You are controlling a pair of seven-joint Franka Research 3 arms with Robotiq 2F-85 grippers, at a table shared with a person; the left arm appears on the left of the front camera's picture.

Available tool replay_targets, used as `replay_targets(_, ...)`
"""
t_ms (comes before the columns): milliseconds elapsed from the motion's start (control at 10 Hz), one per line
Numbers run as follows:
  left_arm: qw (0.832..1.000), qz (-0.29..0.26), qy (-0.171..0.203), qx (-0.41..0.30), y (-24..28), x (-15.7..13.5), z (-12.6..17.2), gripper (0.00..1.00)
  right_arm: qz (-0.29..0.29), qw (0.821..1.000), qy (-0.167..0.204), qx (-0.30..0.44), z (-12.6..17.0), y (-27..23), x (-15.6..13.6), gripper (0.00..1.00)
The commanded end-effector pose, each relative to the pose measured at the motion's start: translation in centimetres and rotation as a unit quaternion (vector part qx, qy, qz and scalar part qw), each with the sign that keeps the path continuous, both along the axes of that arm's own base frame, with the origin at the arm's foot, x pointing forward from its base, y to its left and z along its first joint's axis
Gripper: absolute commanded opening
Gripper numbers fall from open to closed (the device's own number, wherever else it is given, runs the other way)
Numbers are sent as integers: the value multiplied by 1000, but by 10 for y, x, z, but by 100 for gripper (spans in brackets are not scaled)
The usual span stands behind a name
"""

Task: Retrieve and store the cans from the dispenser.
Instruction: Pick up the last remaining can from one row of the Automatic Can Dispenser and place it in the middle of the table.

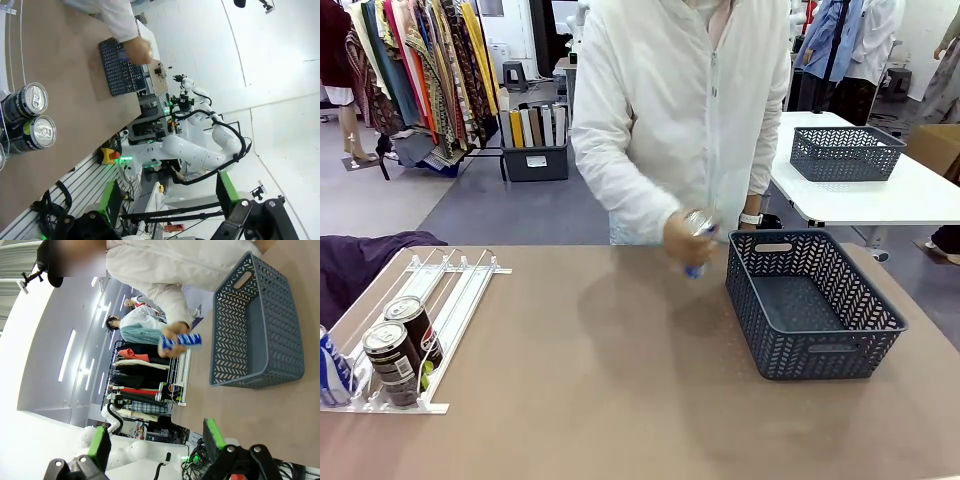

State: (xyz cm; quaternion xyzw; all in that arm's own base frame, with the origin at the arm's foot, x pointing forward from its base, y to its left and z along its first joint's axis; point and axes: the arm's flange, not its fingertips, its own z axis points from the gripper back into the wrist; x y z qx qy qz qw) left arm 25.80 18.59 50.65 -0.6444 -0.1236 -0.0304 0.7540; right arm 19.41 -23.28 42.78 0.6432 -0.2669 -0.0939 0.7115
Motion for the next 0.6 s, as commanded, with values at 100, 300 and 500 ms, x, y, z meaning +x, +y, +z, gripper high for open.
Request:
replay_targets(100, 1000, -8, -10, -1, 0, -2, -1, 100, -4, 1000, -17, 4, 4, 2, 2, 100)
replay_targets(300, 1000, -8, -10, -1, 0, -2, -1, 100, -4, 1000, -17, 4, 4, 2, 2, 100)
replay_targets(500, 987, 22, 70, 145, -22, 7, 8, 100, -4, 1000, -17, 4, 4, 2, 2, 100)
